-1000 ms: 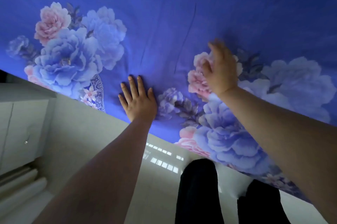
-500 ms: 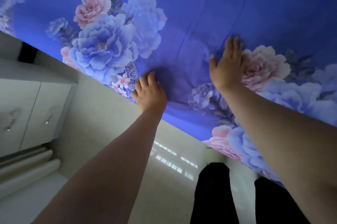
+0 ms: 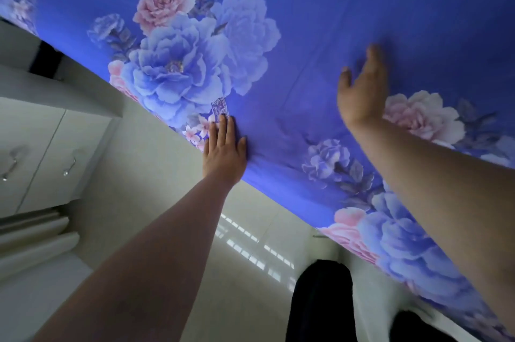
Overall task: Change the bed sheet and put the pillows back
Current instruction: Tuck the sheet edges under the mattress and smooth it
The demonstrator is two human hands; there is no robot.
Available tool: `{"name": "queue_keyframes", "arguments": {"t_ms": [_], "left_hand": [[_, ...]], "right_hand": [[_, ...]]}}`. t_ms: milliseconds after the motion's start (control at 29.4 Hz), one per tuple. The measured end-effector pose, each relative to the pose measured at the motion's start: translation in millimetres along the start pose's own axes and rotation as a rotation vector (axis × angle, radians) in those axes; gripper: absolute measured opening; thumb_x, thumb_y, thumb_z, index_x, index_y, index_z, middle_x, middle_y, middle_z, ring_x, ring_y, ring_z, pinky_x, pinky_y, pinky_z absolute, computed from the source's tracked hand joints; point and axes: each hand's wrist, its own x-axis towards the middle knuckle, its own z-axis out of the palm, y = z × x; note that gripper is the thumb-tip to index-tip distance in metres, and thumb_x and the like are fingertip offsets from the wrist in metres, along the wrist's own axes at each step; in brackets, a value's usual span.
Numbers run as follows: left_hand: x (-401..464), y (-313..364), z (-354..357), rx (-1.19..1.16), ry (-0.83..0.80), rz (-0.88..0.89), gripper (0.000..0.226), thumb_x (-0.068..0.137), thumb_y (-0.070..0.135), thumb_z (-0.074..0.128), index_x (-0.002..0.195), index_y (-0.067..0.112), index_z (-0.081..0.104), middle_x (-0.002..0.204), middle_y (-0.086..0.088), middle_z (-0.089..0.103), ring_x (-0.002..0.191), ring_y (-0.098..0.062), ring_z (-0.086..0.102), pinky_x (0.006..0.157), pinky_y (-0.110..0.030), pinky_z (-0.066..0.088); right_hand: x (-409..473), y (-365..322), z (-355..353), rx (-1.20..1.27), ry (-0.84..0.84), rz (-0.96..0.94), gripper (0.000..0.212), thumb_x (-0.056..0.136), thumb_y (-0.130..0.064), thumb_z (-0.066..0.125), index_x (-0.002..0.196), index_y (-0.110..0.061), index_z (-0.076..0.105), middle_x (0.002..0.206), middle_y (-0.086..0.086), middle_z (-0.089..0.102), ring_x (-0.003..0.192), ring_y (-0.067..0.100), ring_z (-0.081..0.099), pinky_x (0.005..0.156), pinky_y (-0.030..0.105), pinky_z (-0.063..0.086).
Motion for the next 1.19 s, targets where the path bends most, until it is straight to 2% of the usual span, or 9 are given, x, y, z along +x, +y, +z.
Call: {"name": "queue_keyframes", "arguments": {"t_ms": [102, 204, 306, 408, 680, 918, 986, 1122, 1190], "left_hand": [[1.2, 2.6, -7.6, -0.149, 0.024, -0.047, 0.047, 0.1, 0.02, 0.033, 0.147, 0.018, 0.032, 0.156, 0.003, 0.026, 0.144, -0.019, 0.02, 0.115, -0.032, 0.018], [8.9, 6.1, -33.2, -0.217, 0.056, -0.202, 0.04, 0.093, 0.012, 0.035, 0.125, 0.025, 0.055, 0.126, -0.005, 0.06, 0.112, -0.031, 0.055, 0.086, -0.033, 0.04], [14.8, 11.1, -56.7, -0.21, 0.095, -0.262, 0.035, 0.09, 0.011, 0.038, 0.116, 0.025, 0.057, 0.111, -0.011, 0.064, 0.098, -0.038, 0.058, 0.079, -0.034, 0.041], [25.3, 23.7, -71.4, -0.205, 0.129, -0.253, 0.031, 0.093, 0.014, 0.038, 0.115, 0.021, 0.058, 0.111, -0.012, 0.064, 0.105, -0.036, 0.055, 0.083, -0.037, 0.043], [69.2, 49.8, -93.8, -0.142, 0.054, -0.038, 0.039, 0.092, 0.02, 0.048, 0.131, 0.022, 0.05, 0.131, -0.005, 0.052, 0.125, -0.027, 0.041, 0.1, -0.041, 0.035], [161.4, -51.9, -133.3, -0.063, 0.052, -0.022, 0.044, 0.093, 0.019, 0.046, 0.137, 0.02, 0.044, 0.136, -0.009, 0.047, 0.126, -0.03, 0.041, 0.101, -0.039, 0.033], [185.1, -101.2, -152.5, 0.001, 0.036, 0.021, 0.046, 0.093, 0.017, 0.046, 0.138, 0.021, 0.042, 0.137, -0.007, 0.047, 0.126, -0.029, 0.042, 0.1, -0.038, 0.033], [222.3, -179.7, -194.5, 0.097, -0.027, -0.014, 0.05, 0.091, 0.014, 0.045, 0.14, 0.024, 0.039, 0.138, -0.005, 0.045, 0.124, -0.031, 0.041, 0.098, -0.043, 0.037], [241.7, -202.9, -213.6, 0.084, -0.068, -0.029, 0.05, 0.092, 0.015, 0.045, 0.14, 0.025, 0.039, 0.139, -0.006, 0.044, 0.124, -0.033, 0.041, 0.099, -0.043, 0.036]], "right_hand": [[-23.6, -21.5, 18.8, -0.308, -0.327, -0.299, 0.046, 0.088, -0.041, 0.042, 0.129, -0.022, 0.048, 0.142, 0.004, 0.041, 0.133, 0.028, 0.036, 0.106, 0.048, 0.03], [-113.4, -56.0, 32.5, -0.155, -0.759, -0.726, 0.033, 0.088, -0.037, 0.048, 0.117, -0.028, 0.06, 0.133, -0.007, 0.049, 0.133, 0.017, 0.036, 0.11, 0.043, 0.022], [-139.8, -57.6, 18.2, -0.049, -0.925, -0.72, 0.025, 0.089, -0.037, 0.049, 0.104, -0.028, 0.068, 0.108, -0.006, 0.068, 0.111, 0.018, 0.056, 0.1, 0.033, 0.039], [-103.0, -51.4, -6.6, 0.103, -0.803, -0.482, 0.024, 0.09, -0.035, 0.052, 0.109, -0.031, 0.065, 0.108, -0.009, 0.07, 0.102, 0.018, 0.064, 0.085, 0.032, 0.05], [49.6, -62.6, -17.0, 0.071, -0.272, -0.06, 0.056, 0.091, -0.022, 0.057, 0.142, -0.007, 0.039, 0.146, 0.014, 0.041, 0.136, 0.027, 0.036, 0.111, 0.035, 0.028], [93.6, -122.6, 62.8, 0.06, 0.004, 0.581, 0.071, 0.089, -0.027, 0.054, 0.149, -0.007, 0.021, 0.158, 0.013, 0.015, 0.146, 0.024, 0.013, 0.115, 0.043, 0.017], [76.1, -173.3, 107.2, -0.016, -0.102, 0.483, 0.067, 0.088, -0.032, 0.054, 0.147, -0.015, 0.029, 0.158, 0.007, 0.018, 0.146, 0.024, 0.014, 0.114, 0.048, 0.017], [5.1, -282.2, 179.7, -0.173, -0.578, -0.327, 0.035, 0.086, -0.034, 0.049, 0.12, -0.029, 0.053, 0.139, -0.005, 0.043, 0.131, 0.019, 0.039, 0.096, 0.041, 0.039], [-30.1, -334.1, 199.7, -0.09, -0.803, -0.44, 0.028, 0.089, -0.038, 0.047, 0.113, -0.03, 0.06, 0.127, -0.006, 0.058, 0.12, 0.018, 0.053, 0.093, 0.034, 0.041]]}}
